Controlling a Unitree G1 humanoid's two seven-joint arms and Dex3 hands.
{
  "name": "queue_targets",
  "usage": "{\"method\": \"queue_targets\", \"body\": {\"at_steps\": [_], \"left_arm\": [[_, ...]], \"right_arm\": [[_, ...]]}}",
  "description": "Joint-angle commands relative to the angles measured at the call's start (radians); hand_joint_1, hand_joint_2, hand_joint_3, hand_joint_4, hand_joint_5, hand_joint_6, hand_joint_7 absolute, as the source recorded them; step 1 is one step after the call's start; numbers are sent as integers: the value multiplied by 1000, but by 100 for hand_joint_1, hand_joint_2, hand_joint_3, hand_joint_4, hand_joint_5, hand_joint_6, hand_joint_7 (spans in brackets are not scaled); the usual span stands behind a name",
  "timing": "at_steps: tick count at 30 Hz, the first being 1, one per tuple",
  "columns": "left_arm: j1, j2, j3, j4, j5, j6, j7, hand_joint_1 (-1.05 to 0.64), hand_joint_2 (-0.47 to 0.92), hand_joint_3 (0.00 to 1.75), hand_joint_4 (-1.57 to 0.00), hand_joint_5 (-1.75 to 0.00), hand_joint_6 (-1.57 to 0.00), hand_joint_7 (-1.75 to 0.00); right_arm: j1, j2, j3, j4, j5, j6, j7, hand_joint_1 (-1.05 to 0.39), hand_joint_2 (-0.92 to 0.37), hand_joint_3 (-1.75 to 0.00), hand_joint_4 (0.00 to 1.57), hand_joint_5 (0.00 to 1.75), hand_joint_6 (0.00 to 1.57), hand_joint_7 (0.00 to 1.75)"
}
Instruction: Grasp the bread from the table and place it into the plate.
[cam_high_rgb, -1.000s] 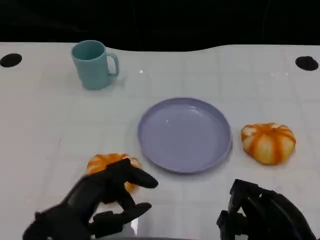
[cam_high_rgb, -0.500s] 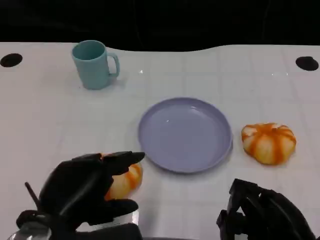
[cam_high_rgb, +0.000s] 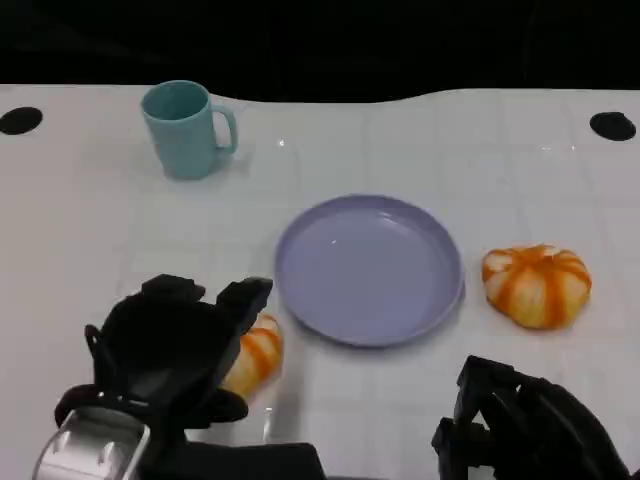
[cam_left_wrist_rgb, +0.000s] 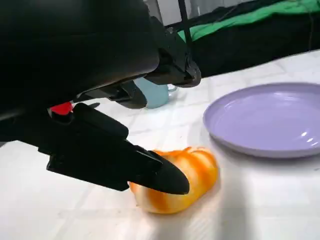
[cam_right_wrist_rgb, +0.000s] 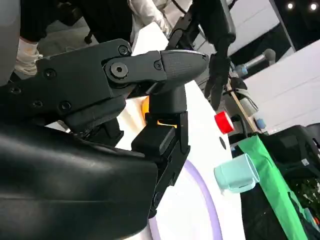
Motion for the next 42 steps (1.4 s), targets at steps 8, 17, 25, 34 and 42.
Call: {"method": "queue_targets", "body": {"at_steps": [8,17,25,34,42], "left_arm": [[-80,-26,-38,118,52,49,-60,-61,74,0,-29,-15,-24,-1],[-140,-59,-64,264,41,83,-6,-48,71,0,-36,-12,-28,-1],[-199,-82,-94,395,35,118,67,-44,70,0,-37,-11,-28,0],[-251,-94,-113,509,-12,138,123,-53,70,0,-35,-11,-26,0],[-287,-91,-127,591,-93,155,87,-56,73,1,-40,-13,-27,-1]], "right_arm": [[-5,-10,-8,-2,1,4,-12,-74,-92,-21,88,160,79,138],[-11,-8,-10,16,10,-6,5,-73,-92,-22,88,160,79,136],[-5,-7,-9,8,6,-5,1,-73,-92,-21,87,160,80,135],[-1,-9,-7,5,1,-11,0,-73,-92,-22,87,161,80,135],[4,-9,-7,-3,3,-9,0,-73,-92,-23,87,162,79,138]]}}
